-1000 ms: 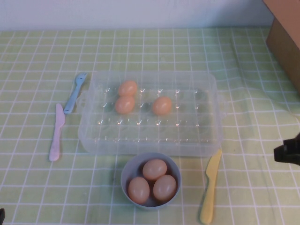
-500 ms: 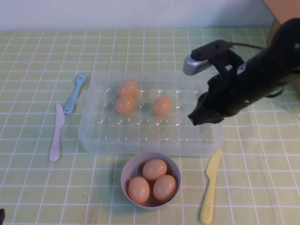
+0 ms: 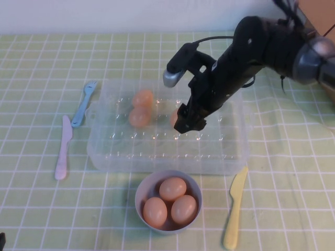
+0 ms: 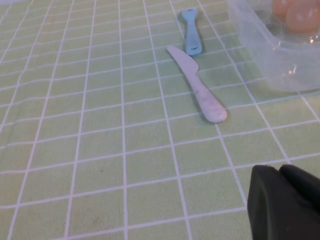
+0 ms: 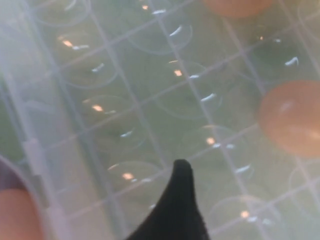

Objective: Take an egg out of the egg box
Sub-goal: Pick up the egg from the plastic box

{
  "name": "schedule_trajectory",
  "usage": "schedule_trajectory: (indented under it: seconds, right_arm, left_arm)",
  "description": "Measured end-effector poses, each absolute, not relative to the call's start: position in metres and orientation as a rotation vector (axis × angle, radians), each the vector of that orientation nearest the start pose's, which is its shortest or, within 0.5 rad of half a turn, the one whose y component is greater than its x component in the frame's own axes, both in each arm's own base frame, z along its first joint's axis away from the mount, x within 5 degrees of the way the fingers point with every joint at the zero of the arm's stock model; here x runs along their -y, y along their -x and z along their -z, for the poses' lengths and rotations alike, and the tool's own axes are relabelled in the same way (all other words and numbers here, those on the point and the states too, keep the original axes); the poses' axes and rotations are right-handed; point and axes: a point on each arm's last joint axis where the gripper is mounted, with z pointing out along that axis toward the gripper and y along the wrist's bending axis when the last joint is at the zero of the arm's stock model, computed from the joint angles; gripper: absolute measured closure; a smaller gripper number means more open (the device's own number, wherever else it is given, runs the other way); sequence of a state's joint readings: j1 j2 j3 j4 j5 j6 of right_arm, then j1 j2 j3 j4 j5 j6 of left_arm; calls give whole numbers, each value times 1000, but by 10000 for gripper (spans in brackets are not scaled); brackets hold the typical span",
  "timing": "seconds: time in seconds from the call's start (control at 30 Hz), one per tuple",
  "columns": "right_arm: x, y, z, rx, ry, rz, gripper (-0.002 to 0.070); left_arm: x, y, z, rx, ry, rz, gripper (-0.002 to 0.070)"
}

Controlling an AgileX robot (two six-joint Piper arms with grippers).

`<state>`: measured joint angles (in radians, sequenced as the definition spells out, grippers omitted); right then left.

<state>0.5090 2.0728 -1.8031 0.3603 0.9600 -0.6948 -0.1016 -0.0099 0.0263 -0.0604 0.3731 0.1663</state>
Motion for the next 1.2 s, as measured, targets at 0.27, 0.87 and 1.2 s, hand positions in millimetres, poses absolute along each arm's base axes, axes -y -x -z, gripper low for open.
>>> schedule_trajectory:
  seconds: [0.27,0.87,1.2]
  right_arm:
    - [-256,-412,-220,-2102,1445,-277,85]
    - [-265,-434,-185,-2071,1377,-235,84]
    - [-264,-437,-178,-2073,1368,-227,109]
  left_arm:
    - [7,-52,-171,-1860,-213,15,678]
    - [7,-52,-171,-1860,-213,15,678]
    - [7,-52,-171,-1860,-213,15,678]
